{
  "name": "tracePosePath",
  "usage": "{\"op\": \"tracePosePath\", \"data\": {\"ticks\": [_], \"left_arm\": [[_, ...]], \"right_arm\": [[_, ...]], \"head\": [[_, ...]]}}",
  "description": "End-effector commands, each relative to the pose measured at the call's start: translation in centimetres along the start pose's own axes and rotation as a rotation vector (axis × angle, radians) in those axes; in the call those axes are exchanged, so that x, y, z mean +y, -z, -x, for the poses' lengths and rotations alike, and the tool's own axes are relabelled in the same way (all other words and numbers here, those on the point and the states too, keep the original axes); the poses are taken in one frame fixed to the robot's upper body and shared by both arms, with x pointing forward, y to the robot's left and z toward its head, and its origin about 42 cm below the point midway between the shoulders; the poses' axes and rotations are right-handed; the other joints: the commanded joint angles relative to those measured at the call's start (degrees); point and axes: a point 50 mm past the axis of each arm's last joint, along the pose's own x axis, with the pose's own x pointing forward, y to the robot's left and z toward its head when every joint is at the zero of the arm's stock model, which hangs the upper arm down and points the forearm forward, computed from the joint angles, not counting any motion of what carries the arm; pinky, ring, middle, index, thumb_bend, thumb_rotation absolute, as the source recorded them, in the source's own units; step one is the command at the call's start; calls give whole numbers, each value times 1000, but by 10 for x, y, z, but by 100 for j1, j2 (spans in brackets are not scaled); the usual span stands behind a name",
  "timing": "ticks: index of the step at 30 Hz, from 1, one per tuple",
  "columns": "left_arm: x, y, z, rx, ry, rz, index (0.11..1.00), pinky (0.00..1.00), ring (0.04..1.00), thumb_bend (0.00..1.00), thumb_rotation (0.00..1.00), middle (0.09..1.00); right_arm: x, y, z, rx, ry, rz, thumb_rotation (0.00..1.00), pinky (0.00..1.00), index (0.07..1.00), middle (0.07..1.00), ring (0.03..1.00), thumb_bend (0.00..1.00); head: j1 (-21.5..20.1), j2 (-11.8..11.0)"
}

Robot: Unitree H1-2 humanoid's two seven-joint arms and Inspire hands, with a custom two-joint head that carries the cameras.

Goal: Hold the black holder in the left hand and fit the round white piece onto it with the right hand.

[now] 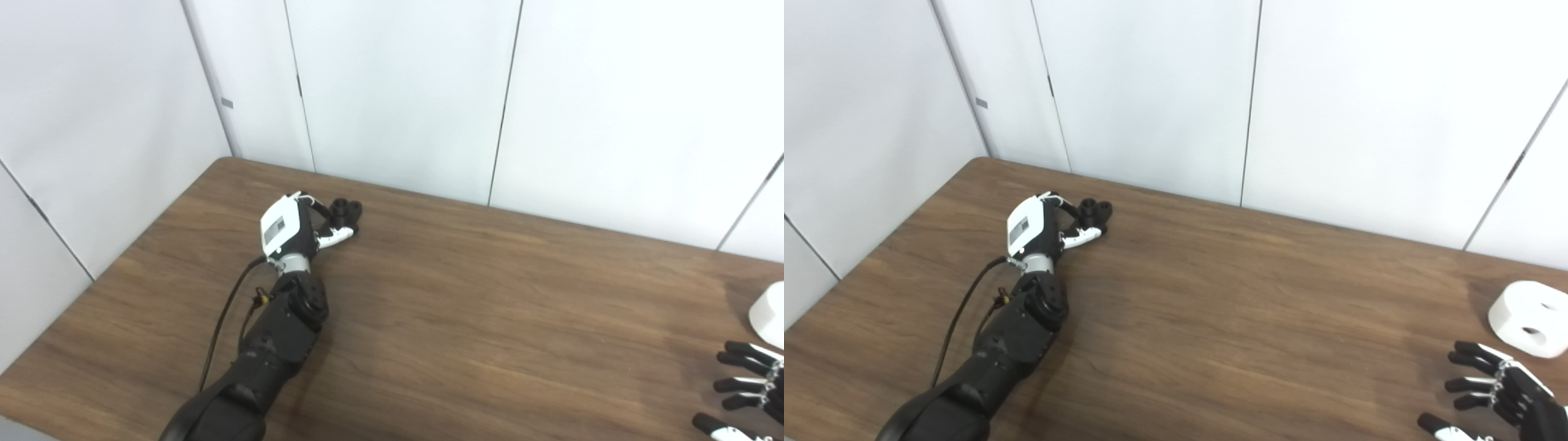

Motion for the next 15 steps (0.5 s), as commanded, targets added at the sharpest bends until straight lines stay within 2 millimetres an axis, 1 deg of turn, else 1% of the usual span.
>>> {"op": "tracePosePath", "data": {"ticks": [1,4,8,13,15], "left_arm": [[-2,6,3,7,13,-19,484,922,941,524,57,861],[-3,7,3,-7,36,8,484,941,948,524,57,862],[-2,8,7,-90,123,40,483,957,969,524,56,878],[-2,8,17,-203,240,45,483,954,995,524,54,900],[-3,8,20,-233,281,44,484,978,1000,524,54,918]], "right_arm": [[-7,-17,-8,-79,22,13,126,464,713,710,570,713],[-6,-17,-8,-80,22,18,134,466,713,706,570,715],[-3,-18,-9,-75,21,8,141,462,714,702,566,721],[-1,-18,-11,-85,15,8,135,459,715,711,571,721],[0,-18,-12,-91,16,12,143,451,711,707,561,722]], "head": [[-13,18],[-41,15],[-148,23],[-242,28],[-242,28]]}}
